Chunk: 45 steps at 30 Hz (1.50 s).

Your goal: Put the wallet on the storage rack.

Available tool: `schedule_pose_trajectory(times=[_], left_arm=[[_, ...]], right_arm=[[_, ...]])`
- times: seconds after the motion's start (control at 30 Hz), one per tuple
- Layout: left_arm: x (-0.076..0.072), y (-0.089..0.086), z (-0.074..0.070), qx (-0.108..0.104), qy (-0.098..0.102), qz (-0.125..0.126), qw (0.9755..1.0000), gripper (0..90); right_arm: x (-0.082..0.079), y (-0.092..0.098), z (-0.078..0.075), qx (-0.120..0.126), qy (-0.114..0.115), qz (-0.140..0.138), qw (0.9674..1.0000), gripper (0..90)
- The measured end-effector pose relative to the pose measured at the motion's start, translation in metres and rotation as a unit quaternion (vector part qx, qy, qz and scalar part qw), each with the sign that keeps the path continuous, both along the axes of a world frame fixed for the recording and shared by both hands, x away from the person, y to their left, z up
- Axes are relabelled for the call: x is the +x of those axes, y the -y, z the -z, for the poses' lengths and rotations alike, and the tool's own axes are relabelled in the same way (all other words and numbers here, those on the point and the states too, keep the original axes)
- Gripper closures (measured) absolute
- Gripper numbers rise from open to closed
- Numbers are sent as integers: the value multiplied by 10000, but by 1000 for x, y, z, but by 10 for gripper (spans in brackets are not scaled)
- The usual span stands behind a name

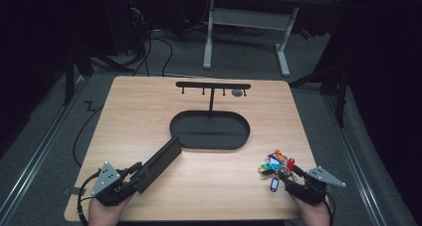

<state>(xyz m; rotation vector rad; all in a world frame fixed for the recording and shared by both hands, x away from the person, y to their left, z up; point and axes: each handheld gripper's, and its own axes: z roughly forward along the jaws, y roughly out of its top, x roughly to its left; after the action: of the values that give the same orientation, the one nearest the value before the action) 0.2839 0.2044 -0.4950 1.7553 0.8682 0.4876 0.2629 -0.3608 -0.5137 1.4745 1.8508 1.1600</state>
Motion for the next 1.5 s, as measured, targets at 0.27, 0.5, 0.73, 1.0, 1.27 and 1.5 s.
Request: schedule_pose_trajectory(times=[0.27,0.5,0.73,1.0,1.27,1.5], left_arm=[[1,4,1,142,-20,68,9999,575],[1,7,4,478,-43,99,9988,558],[3,9,2,742,-207,116,9970,620],[9,20,-8,1433,-460,140,9885,656],[13,30,-19,1970,-666,188,9779,650],[20,33,-30,2198,-1044,294,9695,650]], right_arm=[[0,0,0,7,-14,5,10000,362],[0,0,0,5,-13,-3,10000,362],[0,0,0,11,-13,-5,10000,362],[0,1,0,35,-8,-1,10000,362],[0,2,-2,61,28,-28,10000,361],[1,3,-1,80,20,-84,9999,361]])
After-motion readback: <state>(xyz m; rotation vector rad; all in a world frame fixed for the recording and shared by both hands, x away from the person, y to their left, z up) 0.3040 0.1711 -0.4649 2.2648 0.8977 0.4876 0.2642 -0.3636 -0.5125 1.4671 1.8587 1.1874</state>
